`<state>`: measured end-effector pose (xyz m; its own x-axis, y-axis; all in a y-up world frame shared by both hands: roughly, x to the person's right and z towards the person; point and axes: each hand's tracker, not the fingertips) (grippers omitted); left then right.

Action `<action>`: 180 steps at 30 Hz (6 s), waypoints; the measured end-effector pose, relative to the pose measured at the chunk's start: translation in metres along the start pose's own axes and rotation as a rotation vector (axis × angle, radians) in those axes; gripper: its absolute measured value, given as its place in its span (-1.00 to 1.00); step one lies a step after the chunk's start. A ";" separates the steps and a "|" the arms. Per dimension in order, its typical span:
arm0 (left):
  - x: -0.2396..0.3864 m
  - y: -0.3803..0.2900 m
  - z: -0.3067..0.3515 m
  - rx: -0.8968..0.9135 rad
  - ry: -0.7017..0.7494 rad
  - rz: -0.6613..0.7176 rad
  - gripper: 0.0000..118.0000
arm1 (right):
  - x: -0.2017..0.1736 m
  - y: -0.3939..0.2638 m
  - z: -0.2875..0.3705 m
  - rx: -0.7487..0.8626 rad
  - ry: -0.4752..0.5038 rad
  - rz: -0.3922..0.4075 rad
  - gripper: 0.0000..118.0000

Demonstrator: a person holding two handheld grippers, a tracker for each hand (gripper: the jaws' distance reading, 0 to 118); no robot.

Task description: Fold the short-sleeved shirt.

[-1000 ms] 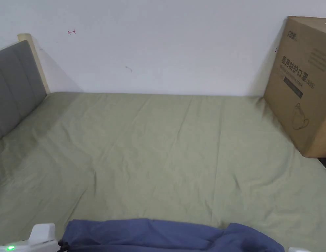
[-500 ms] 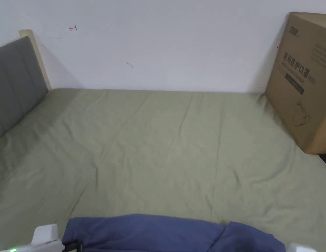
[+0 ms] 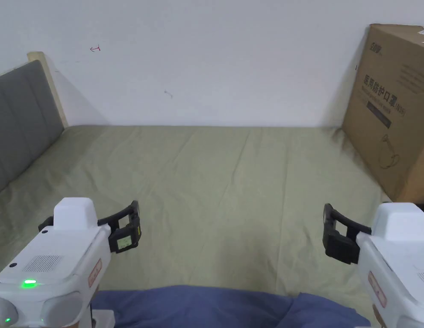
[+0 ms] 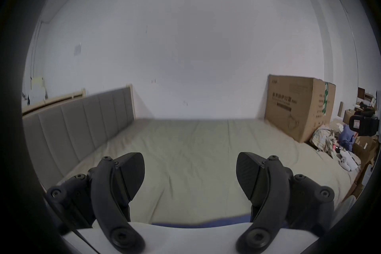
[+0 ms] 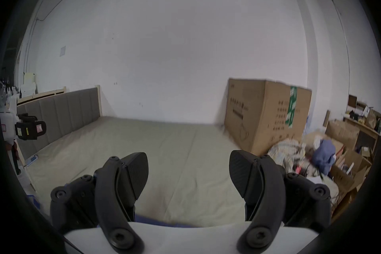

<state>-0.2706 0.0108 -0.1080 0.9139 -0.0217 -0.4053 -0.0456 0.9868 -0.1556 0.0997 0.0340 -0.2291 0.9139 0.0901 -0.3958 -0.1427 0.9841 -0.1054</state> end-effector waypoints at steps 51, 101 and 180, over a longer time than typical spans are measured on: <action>-0.187 -0.218 -0.101 -0.921 -0.333 0.602 0.34 | -0.066 -0.036 -0.065 -0.076 0.030 0.071 -1.00; 0.048 -0.135 -0.108 -0.980 -0.383 0.266 -0.94 | 0.000 -0.015 -0.016 -0.008 -0.003 0.019 -0.99; 0.011 -0.141 -0.079 -0.679 -0.478 0.326 -1.00 | 0.018 -0.021 -0.015 -0.053 -0.038 0.012 -0.99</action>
<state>-0.2861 -0.1415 -0.1613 0.8773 0.4629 -0.1270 -0.4231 0.6208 -0.6600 0.1133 0.0126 -0.2480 0.9256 0.1088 -0.3624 -0.1730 0.9735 -0.1494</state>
